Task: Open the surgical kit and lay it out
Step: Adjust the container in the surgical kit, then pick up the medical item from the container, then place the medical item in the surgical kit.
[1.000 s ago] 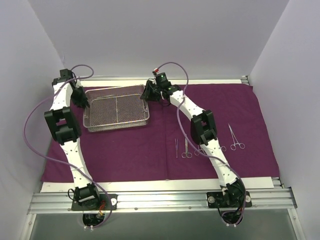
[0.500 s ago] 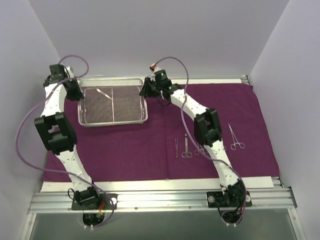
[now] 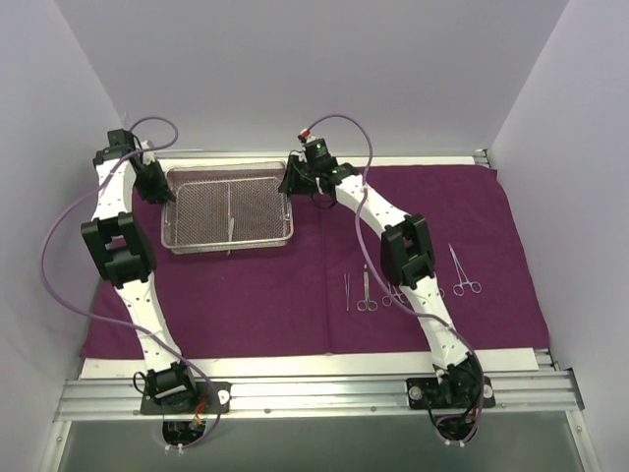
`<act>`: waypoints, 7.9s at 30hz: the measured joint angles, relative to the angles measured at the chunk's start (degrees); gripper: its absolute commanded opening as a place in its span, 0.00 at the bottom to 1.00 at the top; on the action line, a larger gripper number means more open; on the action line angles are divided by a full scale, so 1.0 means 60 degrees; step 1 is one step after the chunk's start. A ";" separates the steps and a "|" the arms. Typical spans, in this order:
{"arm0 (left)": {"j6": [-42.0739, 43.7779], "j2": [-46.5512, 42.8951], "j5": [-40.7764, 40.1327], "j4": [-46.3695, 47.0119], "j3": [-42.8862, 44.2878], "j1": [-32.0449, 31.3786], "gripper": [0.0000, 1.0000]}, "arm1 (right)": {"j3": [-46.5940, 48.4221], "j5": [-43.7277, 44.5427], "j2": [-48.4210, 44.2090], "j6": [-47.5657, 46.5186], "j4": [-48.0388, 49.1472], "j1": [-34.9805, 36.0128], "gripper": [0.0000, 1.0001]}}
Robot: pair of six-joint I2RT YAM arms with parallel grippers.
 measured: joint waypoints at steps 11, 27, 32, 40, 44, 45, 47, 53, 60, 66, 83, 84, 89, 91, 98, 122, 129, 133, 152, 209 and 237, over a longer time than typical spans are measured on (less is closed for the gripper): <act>-0.0554 0.1082 0.0495 -0.1013 0.0805 0.0033 0.62 | 0.0015 -0.0200 0.0433 0.0579 -0.0488 -0.0200 0.13; -0.0787 -0.0492 -0.2182 -0.0656 0.1005 -0.1570 0.68 | 0.0095 -0.0991 0.0554 0.0790 -0.0346 -0.0437 0.48; -0.0652 -0.0583 -0.2437 -0.0820 0.1450 -0.3410 0.61 | 0.0091 -0.0991 0.0554 0.0816 -0.0346 -0.0437 0.47; -0.0652 -0.0229 -0.2390 -0.1657 0.0827 -0.4408 0.60 | -0.0033 -0.0991 0.0550 0.0816 -0.0331 -0.0437 0.44; -0.0732 -0.0299 -0.2528 -0.1672 -0.0266 -0.4437 0.60 | -0.0397 -0.1005 0.0535 0.0885 -0.0255 -0.0437 0.43; -0.0794 -0.0313 -0.2554 -0.1657 -0.0586 -0.4473 0.60 | -0.0481 -0.1024 0.0532 0.0907 -0.0189 -0.0437 0.43; -0.0892 -0.0361 -0.2557 -0.1672 -0.1126 -0.4564 0.60 | -0.0576 -0.1020 0.0506 0.0925 -0.0091 -0.0437 0.43; -0.1297 -0.0721 -0.2590 -0.1566 -0.2342 -0.4972 0.56 | -0.0630 -0.1016 0.0474 0.0925 -0.0076 -0.0437 0.42; -0.1705 -0.1366 -0.2688 -0.1126 -0.3326 -0.5133 0.55 | -0.0736 -0.1016 0.0423 0.0925 -0.0051 -0.0437 0.42; -0.1909 -0.1596 -0.2871 -0.0714 -0.3985 -0.5118 0.54 | -0.0812 -0.1020 0.0393 0.0925 0.0022 -0.0441 0.41; -0.1960 -0.1596 -0.2863 0.0069 -0.4681 -0.4889 0.41 | -0.0962 -0.0907 0.0280 0.0852 0.0080 -0.0430 0.31; -0.1960 -0.1596 -0.2860 0.0073 -0.4692 -0.4878 0.41 | -0.0965 -0.0907 0.0280 0.0852 0.0080 -0.0430 0.31; -0.1953 -0.1596 -0.2823 0.0255 -0.4798 -0.4768 0.35 | -0.0965 -0.0903 0.0277 0.0852 0.0080 -0.0430 0.28; -0.1923 -0.1596 -0.2820 0.0280 -0.4801 -0.4739 0.27 | -0.0965 -0.0903 0.0277 0.0852 0.0080 -0.0430 0.26; -0.1872 -0.1519 -0.2656 0.0240 -0.4663 -0.4615 0.02 | -0.0965 -0.0892 0.0277 0.0849 0.0076 -0.0430 0.21; -0.1694 -0.0036 -0.1858 -0.0189 -0.0299 -0.3850 0.02 | -0.0481 -0.0922 0.0280 0.0627 -0.0648 -0.0477 0.68; -0.1683 -0.1005 -0.0765 -0.0361 -0.0433 -0.4014 0.02 | 0.0419 -0.0900 -0.0080 0.0313 -0.1308 -0.0787 1.00; -0.1657 -0.2346 0.0244 -0.0149 -0.1545 -0.4204 0.02 | 0.0302 -0.0630 -0.0845 -0.0255 -0.2062 -0.1213 1.00; -0.2095 -0.5013 0.4688 0.3016 -0.5770 -0.6776 0.02 | -0.9373 -0.4207 -0.9460 -0.0058 -0.0302 -0.2973 0.76; -0.0601 -0.6306 0.5996 0.2135 -0.6014 -0.8378 0.87 | -1.0051 -0.6000 -0.9872 0.2138 0.0528 -0.2135 0.00; -0.6018 -0.7868 0.8229 0.6951 -1.0699 -0.8003 0.02 | -0.9978 -0.1410 -1.2943 -0.5268 -0.2157 -0.0382 0.56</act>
